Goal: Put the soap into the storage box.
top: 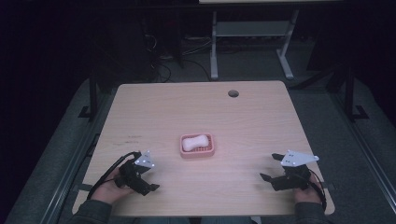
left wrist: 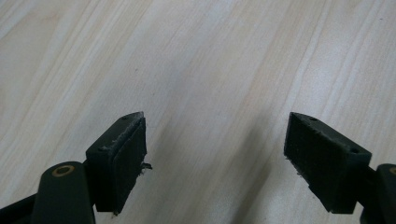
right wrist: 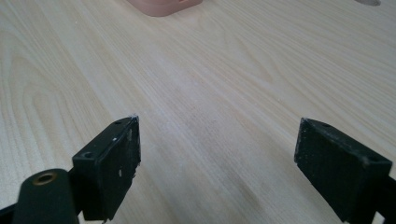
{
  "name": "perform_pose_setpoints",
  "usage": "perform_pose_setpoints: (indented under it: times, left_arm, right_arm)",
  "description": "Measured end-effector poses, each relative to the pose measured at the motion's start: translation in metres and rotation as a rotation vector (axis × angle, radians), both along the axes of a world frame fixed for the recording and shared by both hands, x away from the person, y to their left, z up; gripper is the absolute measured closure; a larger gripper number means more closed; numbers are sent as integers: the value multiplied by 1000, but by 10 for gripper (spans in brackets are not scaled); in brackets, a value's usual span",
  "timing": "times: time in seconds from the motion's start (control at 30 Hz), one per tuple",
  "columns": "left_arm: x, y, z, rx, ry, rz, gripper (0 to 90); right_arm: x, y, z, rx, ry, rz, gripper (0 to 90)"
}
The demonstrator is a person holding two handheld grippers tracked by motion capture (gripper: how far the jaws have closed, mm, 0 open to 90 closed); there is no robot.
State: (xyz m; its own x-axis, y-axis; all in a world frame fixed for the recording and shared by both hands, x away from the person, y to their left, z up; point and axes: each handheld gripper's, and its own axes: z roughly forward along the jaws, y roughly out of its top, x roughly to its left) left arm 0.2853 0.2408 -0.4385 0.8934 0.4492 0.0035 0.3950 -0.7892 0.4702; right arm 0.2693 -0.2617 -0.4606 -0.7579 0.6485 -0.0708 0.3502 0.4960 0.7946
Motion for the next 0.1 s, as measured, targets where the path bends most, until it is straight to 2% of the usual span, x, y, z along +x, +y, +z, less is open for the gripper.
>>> perform_pose_setpoints:
  times: [0.1]
  left_arm:
    - [0,1,1,-3,-5,-3,208]
  right_arm:
    - [1,1,0,1,-2,5,137]
